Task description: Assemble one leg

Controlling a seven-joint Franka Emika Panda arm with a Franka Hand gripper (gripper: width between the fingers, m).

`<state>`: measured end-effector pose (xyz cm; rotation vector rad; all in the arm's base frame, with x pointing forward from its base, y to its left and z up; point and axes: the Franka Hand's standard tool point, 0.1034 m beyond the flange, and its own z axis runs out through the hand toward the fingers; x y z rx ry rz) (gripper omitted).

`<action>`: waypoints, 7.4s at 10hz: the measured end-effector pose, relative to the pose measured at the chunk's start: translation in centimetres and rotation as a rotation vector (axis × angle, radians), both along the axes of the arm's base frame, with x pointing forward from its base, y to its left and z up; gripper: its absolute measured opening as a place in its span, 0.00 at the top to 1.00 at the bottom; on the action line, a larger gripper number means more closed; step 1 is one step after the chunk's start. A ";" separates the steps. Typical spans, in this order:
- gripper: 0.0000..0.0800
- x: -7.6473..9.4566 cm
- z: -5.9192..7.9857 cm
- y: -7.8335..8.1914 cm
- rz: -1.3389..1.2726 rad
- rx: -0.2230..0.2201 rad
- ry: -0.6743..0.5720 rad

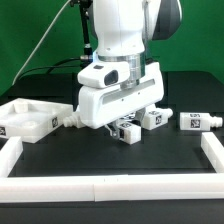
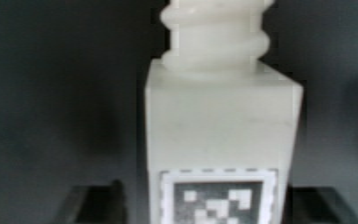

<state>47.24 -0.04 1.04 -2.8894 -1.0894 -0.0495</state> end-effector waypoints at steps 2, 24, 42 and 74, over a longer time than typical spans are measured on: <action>0.64 -0.2 1.5 -0.4 -0.042 -0.008 -0.005; 0.19 -9.5 5.9 -3.1 -0.360 -0.027 0.097; 0.19 -9.1 7.8 -15.8 -0.668 -0.006 0.122; 0.19 -4.2 -0.2 -25.9 0.430 -0.050 0.059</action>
Offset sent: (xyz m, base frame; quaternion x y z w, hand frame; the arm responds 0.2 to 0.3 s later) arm -0.0631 -0.0153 0.0468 -0.0058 -0.0618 0.1569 0.9857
